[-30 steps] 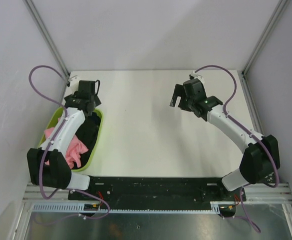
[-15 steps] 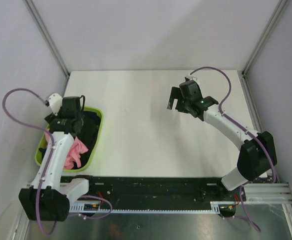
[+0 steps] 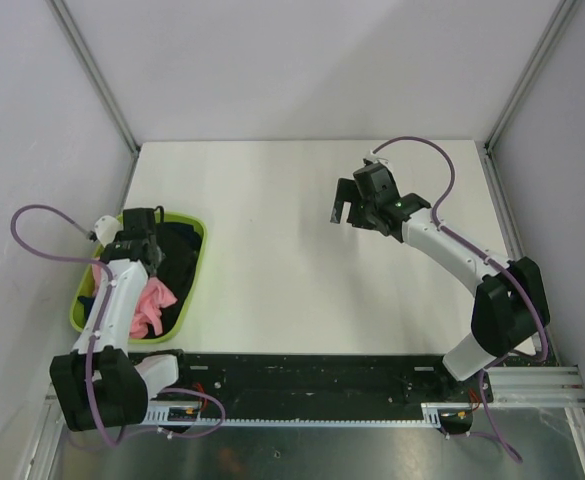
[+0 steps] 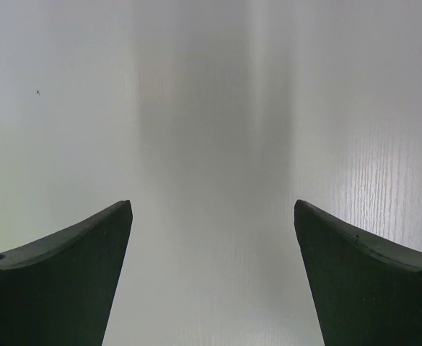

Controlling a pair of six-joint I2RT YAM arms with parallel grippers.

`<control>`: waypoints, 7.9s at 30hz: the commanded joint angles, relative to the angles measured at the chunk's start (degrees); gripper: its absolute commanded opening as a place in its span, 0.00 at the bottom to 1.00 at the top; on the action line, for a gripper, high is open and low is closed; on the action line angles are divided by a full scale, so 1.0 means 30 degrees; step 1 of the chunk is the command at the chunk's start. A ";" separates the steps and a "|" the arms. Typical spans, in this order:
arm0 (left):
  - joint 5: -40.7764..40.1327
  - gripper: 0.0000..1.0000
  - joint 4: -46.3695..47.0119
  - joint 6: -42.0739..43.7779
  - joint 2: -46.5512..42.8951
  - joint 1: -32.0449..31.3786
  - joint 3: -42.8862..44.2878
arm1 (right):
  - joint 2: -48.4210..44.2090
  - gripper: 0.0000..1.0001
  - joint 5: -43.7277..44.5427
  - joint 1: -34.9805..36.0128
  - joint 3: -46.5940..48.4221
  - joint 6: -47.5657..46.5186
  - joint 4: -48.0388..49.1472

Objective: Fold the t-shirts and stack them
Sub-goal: Grab crumpled tshirt from bin with the left arm, then move the tshirt to the center of the board, then flatten out the tshirt

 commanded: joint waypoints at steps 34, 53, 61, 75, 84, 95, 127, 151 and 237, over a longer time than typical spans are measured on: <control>0.2315 0.00 -0.0785 0.5755 -0.0919 -0.4573 1.7626 | -0.2230 0.99 0.0000 -0.1043 0.0738 -0.0092 0.0857; 0.5270 0.00 -0.0519 0.6582 1.1222 -1.4813 2.8086 | -0.4945 0.99 0.3412 -0.2815 0.1532 0.0131 -0.0853; 1.0017 0.08 0.1012 0.6022 1.7116 -1.4881 2.5352 | -0.4340 0.99 0.4592 -0.2901 0.1150 0.0095 -0.2506; 0.9929 0.99 0.1340 0.6132 1.1560 -1.2602 1.7493 | -0.1869 0.99 0.4270 0.1005 -0.0322 0.0420 -0.2409; 1.0719 0.88 0.2427 0.4882 0.7691 -0.9191 0.9820 | 0.2049 0.84 0.3571 0.5888 -0.0344 0.1133 0.0937; 1.1193 0.81 0.3018 0.5129 0.7500 -0.8594 0.8756 | 0.5610 0.72 0.4223 0.7800 0.0951 0.0657 0.1984; 1.2816 0.75 0.4929 0.4161 1.0843 -0.9905 0.9109 | 0.0437 0.00 1.1587 0.4105 0.4936 0.0838 -0.7473; 1.5603 0.66 1.3499 0.0911 1.7680 -1.3412 1.0744 | -0.2517 0.00 0.9836 -0.2156 0.6613 -0.1479 -0.8074; 1.3695 0.62 0.6723 0.3814 1.5766 -0.9411 1.4919 | 0.4915 0.49 -0.1604 -1.0987 0.5798 0.0590 -0.2536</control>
